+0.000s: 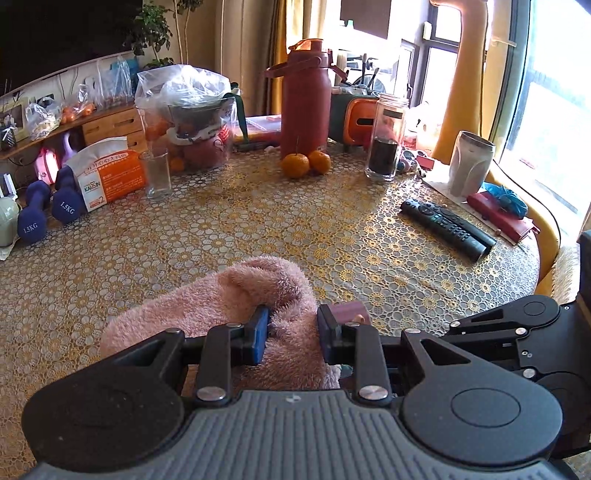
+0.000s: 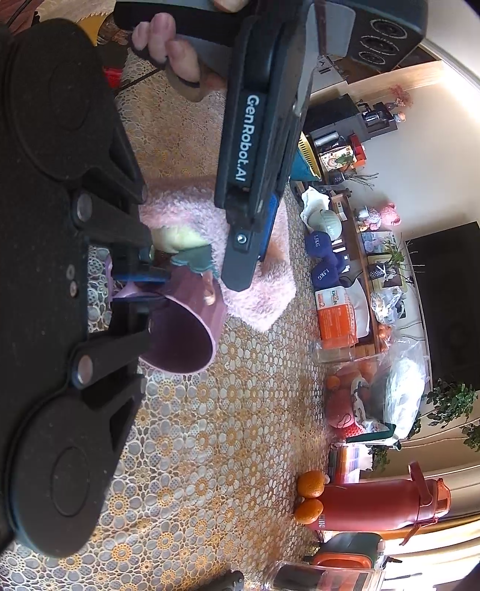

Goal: Organize objects
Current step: 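Lower the pink plush onto the table with the left gripper while the right gripper lowers the cup beside it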

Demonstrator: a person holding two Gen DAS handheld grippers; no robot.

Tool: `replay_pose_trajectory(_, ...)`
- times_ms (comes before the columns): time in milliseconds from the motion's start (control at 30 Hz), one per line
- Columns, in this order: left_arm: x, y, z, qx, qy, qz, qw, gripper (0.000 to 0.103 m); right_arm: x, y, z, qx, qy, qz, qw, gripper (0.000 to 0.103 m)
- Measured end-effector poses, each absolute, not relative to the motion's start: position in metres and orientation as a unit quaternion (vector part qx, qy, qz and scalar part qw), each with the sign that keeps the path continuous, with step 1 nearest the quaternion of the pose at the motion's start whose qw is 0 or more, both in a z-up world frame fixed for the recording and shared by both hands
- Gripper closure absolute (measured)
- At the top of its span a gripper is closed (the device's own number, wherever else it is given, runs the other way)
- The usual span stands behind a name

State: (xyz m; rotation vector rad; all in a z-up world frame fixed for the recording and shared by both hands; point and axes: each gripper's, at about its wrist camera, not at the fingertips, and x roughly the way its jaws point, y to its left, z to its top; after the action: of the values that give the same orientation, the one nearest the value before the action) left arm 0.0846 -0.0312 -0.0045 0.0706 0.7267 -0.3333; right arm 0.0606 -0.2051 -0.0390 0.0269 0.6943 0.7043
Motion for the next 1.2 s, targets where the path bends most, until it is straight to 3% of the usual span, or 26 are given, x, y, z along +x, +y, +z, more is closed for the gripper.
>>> replay_pose_trajectory(500,0.112,0.065,-0.037,-0.001,0.403,-0.018,0.915,0.076,0.064,-0.207,-0.040,0.007,0.334,0.324,0.885,0.096)
replay_pose_trajectory(833,0.117,0.070,-0.046,0.001,0.410,-0.012,0.912,0.076,0.067,-0.207,-0.037,0.008,0.341,0.310,0.888,0.087)
replay_pose_trajectory(900,0.115,0.069,-0.043,0.001,0.406,-0.013,0.914,0.073,0.067,-0.209,-0.036,0.010,0.342,0.308,0.888,0.084)
replay_pose_trajectory(1033,0.107,0.070,-0.035,0.002,0.389,-0.007,0.921,0.036,0.065,-0.210,-0.033,0.009,0.340,0.302,0.891,0.079)
replay_pose_trajectory(1200,0.095,0.070,-0.023,0.001,0.379,-0.005,0.925,0.035,0.063,-0.214,-0.029,0.016,0.335,0.295,0.895,0.073)
